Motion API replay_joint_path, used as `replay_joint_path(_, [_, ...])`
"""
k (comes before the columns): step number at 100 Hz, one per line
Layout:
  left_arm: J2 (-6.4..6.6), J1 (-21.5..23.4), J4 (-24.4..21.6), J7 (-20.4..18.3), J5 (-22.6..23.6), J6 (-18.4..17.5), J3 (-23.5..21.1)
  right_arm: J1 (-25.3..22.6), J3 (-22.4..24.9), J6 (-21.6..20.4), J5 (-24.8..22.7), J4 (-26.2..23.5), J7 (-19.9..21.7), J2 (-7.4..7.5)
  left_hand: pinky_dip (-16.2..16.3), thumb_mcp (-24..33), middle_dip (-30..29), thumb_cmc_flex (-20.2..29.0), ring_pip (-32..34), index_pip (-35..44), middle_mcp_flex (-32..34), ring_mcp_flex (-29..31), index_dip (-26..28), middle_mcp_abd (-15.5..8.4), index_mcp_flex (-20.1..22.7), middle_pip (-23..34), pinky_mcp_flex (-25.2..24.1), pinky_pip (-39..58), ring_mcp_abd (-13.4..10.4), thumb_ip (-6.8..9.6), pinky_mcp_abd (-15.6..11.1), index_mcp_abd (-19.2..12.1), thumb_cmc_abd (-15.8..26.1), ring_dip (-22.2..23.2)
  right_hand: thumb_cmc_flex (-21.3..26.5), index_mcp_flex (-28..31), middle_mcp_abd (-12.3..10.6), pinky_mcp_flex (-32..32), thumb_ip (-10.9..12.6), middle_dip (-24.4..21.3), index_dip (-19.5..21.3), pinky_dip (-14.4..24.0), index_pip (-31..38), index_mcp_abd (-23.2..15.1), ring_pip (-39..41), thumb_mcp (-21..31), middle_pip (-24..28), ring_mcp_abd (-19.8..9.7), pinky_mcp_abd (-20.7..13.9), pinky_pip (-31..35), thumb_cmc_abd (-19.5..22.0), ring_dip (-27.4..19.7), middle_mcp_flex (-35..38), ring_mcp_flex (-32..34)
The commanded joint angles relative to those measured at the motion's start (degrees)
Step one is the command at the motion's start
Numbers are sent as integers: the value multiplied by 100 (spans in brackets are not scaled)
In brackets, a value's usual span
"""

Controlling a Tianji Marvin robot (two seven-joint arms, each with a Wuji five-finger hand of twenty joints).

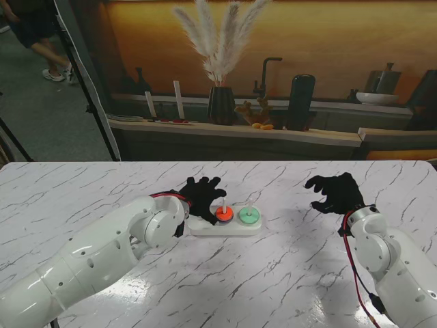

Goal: Move the three rings of the Hanoi Tower from the left rod to the right rod

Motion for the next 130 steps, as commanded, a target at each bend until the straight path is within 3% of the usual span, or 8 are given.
replay_joint_path(1, [-59,-7,16,-50,32,-48,67,-49,-8,8,0,-24,-6,-41,-68,-34,-6,-72,-36,-22,14,44,77,3,-22,20,-28,97,63,-115,131,125,-132,55,22,21,-102,-48,265,37,58,79,77,-28,108,47,76,-74,1764,94,119,51,45,64])
replay_joint_path(59, [-82,-258,136,-166,-100,13,446,-73,20,18,-15,-32,-19,-40,-115,8,45,-38,-37,-11,11,43,152,-20,16,17,-65,158,60,-99,120,103,-117,59,20,15,-91,-52,267,39,60,83,76,-26,109,47,78,-75,1766,91,122,51,45,55])
replay_joint_path(115, [-163,-371,339,14,-162,39,680,-91,33,14,-24,-26,-6,-36,-101,78,170,309,77,103,109,239,237,-27,184,90,8,298,89,-65,123,3,-14,134,27,10,-100,-51,268,38,58,85,72,-18,109,45,77,-73,1766,89,126,51,46,56])
replay_joint_path(126, [-167,-355,335,40,-146,61,676,-92,33,14,-22,-24,-4,-35,-90,102,189,412,98,161,170,282,270,-29,272,101,39,360,90,-62,104,-43,163,153,20,9,-92,-49,267,38,58,86,71,-21,110,44,78,-80,1763,91,121,51,49,61])
replay_joint_path(130, [-174,-341,338,77,-131,70,667,-92,33,14,-24,-24,-2,-34,-101,-143,223,596,108,232,219,313,339,-40,316,88,20,472,87,-115,102,-139,367,185,21,14,-92,-49,268,37,58,86,72,-27,111,47,75,-76,1763,91,129,51,46,64])
